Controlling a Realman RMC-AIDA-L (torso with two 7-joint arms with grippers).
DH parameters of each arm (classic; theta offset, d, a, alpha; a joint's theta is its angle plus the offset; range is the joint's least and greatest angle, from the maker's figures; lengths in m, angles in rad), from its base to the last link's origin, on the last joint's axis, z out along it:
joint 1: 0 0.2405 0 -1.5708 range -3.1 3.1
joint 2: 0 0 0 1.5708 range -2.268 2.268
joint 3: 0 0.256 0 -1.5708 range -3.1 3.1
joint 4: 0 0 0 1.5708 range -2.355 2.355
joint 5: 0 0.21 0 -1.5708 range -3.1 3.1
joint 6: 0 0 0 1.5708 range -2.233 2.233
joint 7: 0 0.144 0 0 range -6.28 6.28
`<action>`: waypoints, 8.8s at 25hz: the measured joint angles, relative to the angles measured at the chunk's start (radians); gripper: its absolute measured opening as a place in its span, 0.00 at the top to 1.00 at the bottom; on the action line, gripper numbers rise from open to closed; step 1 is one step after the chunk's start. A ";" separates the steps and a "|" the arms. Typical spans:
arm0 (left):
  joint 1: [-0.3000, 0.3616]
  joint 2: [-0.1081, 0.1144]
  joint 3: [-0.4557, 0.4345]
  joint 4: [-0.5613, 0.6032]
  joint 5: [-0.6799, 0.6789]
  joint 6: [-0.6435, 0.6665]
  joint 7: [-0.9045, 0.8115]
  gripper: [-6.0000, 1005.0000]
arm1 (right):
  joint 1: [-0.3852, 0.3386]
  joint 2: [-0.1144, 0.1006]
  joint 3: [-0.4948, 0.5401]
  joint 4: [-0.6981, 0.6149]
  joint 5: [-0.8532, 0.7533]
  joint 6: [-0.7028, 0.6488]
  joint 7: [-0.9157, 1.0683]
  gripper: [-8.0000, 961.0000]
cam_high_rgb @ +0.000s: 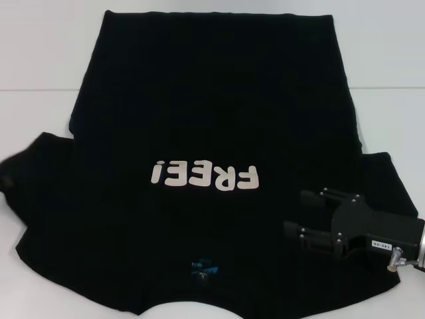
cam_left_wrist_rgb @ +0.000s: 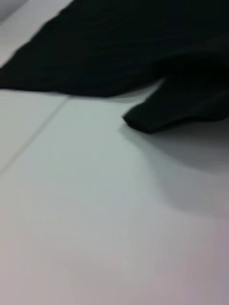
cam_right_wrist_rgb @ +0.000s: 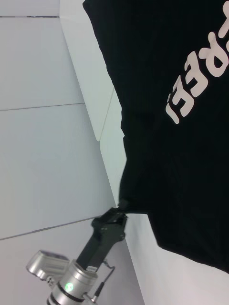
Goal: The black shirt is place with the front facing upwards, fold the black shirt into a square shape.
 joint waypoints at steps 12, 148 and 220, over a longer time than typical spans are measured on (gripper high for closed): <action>-0.014 0.026 -0.045 0.062 0.000 0.030 -0.011 0.99 | 0.000 0.000 -0.003 0.000 0.000 0.000 0.000 0.18; 0.144 -0.250 0.050 -0.013 -0.333 0.480 1.348 0.06 | 0.203 -0.164 0.127 -0.195 -0.659 0.042 1.471 0.18; 0.137 -0.246 0.050 -0.023 -0.333 0.469 1.323 0.06 | 0.218 -0.155 0.000 -0.224 -0.701 0.129 1.474 0.36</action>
